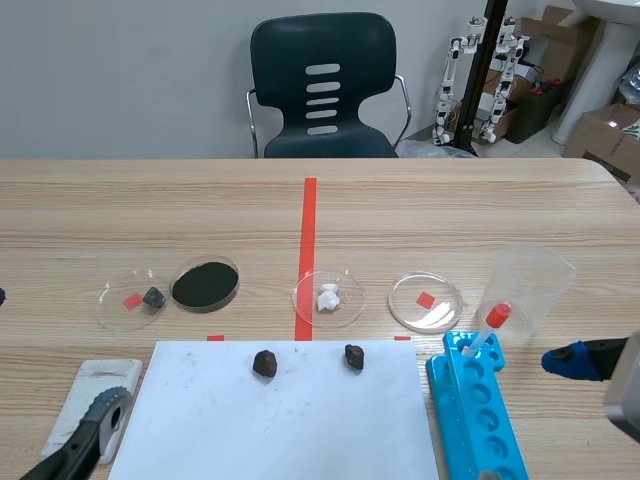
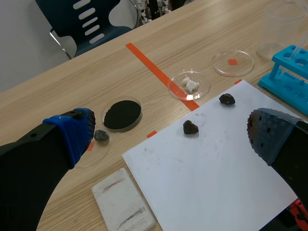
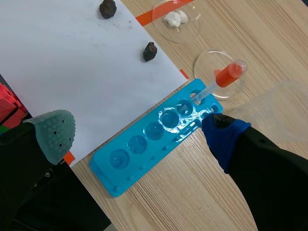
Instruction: Pick up the right mineral with the left hand
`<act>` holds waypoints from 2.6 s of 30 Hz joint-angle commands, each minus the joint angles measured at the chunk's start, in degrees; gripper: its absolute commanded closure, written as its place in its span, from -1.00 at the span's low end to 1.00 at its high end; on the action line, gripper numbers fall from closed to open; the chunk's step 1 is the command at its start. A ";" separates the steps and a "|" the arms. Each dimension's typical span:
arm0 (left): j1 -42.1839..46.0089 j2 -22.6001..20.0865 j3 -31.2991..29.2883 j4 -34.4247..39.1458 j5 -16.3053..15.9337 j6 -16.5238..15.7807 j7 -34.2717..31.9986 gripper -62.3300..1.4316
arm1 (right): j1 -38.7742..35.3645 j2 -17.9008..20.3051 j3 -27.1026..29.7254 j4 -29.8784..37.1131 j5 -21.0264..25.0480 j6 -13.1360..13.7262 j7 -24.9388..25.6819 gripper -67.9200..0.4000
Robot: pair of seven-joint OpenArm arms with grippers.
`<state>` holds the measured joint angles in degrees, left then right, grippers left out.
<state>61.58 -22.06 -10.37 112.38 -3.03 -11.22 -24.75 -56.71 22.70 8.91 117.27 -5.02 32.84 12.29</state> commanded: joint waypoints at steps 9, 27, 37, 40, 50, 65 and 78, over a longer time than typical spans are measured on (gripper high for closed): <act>0.13 0.13 0.17 0.52 -0.59 -0.15 -1.18 -1.00 | 0.37 0.63 0.13 0.92 0.46 -0.07 0.46 -0.61; 0.13 0.13 0.17 0.52 -0.59 -0.13 -1.18 -1.00 | 0.37 0.63 0.13 0.92 0.46 -0.07 0.46 -0.61; 0.13 0.13 0.17 0.52 -0.76 -0.13 -1.16 -1.00 | 0.37 0.63 0.13 0.92 0.46 -0.07 0.46 -0.61; 0.13 0.13 0.17 0.52 -0.74 -0.13 -1.16 -1.00 | 0.37 0.63 0.13 0.92 0.46 -0.07 0.46 -0.61; -6.19 0.13 0.39 0.50 -0.57 -3.04 11.78 -1.00 | 0.37 0.63 0.13 0.92 0.46 -0.07 0.46 -0.61; -25.18 -5.38 14.38 -0.50 -4.76 -6.45 28.96 -1.00 | 0.37 0.63 0.13 0.92 0.46 -0.07 0.46 -0.61; -48.35 -8.26 34.14 -11.23 -9.60 1.38 47.17 -1.00 | 0.37 0.63 0.13 0.92 0.46 -0.07 0.46 -0.61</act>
<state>13.21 -30.89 23.92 100.84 -12.01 -10.31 22.85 -56.71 22.70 8.91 117.27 -4.99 32.84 12.29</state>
